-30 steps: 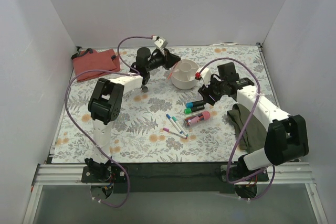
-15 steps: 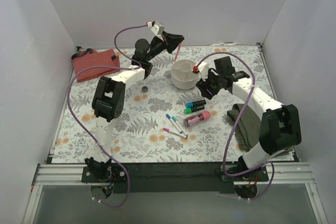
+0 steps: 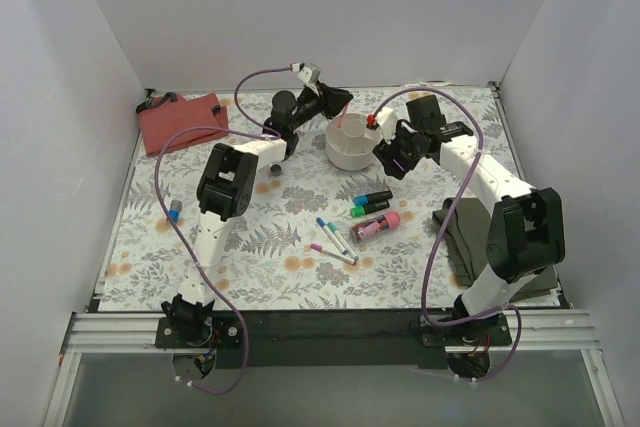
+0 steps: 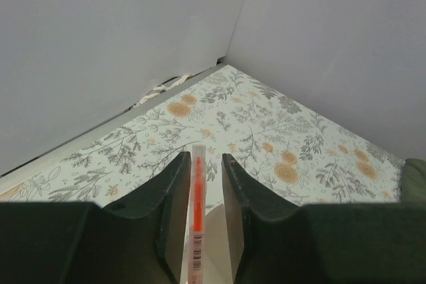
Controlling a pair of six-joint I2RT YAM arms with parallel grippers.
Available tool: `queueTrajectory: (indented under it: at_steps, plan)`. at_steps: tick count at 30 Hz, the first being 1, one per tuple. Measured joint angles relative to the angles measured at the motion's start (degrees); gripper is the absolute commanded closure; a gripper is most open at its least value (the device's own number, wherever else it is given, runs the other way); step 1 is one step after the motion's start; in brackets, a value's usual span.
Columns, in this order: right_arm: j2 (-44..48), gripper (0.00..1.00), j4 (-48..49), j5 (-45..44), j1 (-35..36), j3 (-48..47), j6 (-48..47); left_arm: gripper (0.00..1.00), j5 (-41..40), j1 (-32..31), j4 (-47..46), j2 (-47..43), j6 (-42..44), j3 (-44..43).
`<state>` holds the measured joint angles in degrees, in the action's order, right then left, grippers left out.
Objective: Sort the stationery into containers
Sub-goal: Place the pen in the storage box, then pick up the pen from the center of the board.
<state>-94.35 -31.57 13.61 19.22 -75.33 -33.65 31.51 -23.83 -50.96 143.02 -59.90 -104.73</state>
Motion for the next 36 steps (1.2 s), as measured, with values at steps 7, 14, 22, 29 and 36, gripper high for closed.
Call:
queueTrajectory:
  at_steps: [7,14,22,29,36]
  plan:
    - [-2.6,0.35,-1.0,0.0,-0.1,-1.2,0.1,0.32,-1.5,0.7,-0.2,-1.1,-0.8,0.9]
    - [-3.0,0.35,-1.3,0.7,-0.1,-1.8,0.1,1.00,-4.0,10.8,18.1,-21.9,6.8,18.3]
    - [-3.0,0.35,-0.8,3.5,-0.5,-1.7,0.0,1.00,-22.3,28.4,52.2,-65.6,29.1,38.4]
    - [-3.3,0.35,-0.2,6.6,-0.5,-1.8,-0.2,1.00,-36.5,33.2,67.1,-69.4,38.7,48.1]
    - [-3.3,0.35,-0.3,8.2,-0.7,-2.3,-3.2,1.00,-44.5,43.6,76.5,-64.1,40.7,55.4]
